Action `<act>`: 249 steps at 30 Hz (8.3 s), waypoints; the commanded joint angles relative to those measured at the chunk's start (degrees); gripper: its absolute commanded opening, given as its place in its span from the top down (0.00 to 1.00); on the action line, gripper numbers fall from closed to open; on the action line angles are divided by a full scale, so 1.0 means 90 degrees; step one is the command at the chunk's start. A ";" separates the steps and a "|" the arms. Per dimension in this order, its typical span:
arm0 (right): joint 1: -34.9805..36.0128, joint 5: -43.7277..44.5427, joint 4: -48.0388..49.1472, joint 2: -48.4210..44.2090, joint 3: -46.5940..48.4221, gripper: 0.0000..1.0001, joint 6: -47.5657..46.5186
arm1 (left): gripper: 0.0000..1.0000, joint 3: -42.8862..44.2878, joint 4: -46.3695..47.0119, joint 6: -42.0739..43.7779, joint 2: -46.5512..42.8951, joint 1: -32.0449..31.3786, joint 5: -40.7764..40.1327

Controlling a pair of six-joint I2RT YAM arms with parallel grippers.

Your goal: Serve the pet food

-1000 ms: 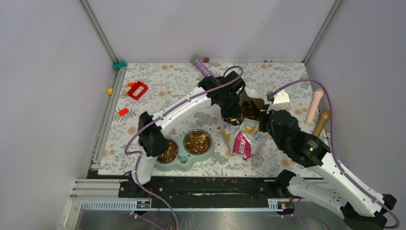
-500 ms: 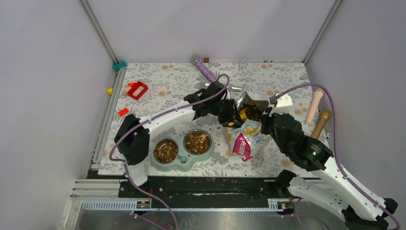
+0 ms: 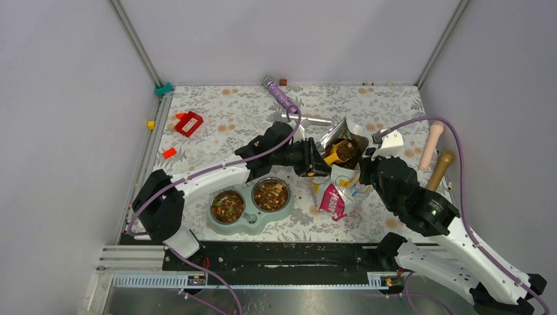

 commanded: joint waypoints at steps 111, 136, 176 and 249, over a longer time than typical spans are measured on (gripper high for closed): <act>0.0065 -0.0401 0.0926 -0.0577 -0.0185 1.00 -0.0221 | 1.00 -0.3859 -0.2783 -0.1275 -0.8437 0.0243 -0.2177; 0.0065 -0.0368 0.0932 -0.0545 -0.0184 1.00 -0.0232 | 1.00 -0.4172 -0.4333 -0.1246 -0.7723 0.0251 -0.2276; 0.0065 -0.0323 0.0930 -0.0564 -0.0204 1.00 -0.0254 | 1.00 -0.2741 -0.5402 -0.0402 -0.5563 0.0343 -0.1692; 0.0065 -0.0187 0.0930 -0.0554 -0.0224 1.00 -0.0279 | 1.00 -0.1366 -0.6217 0.0957 -0.3647 0.1121 -0.0781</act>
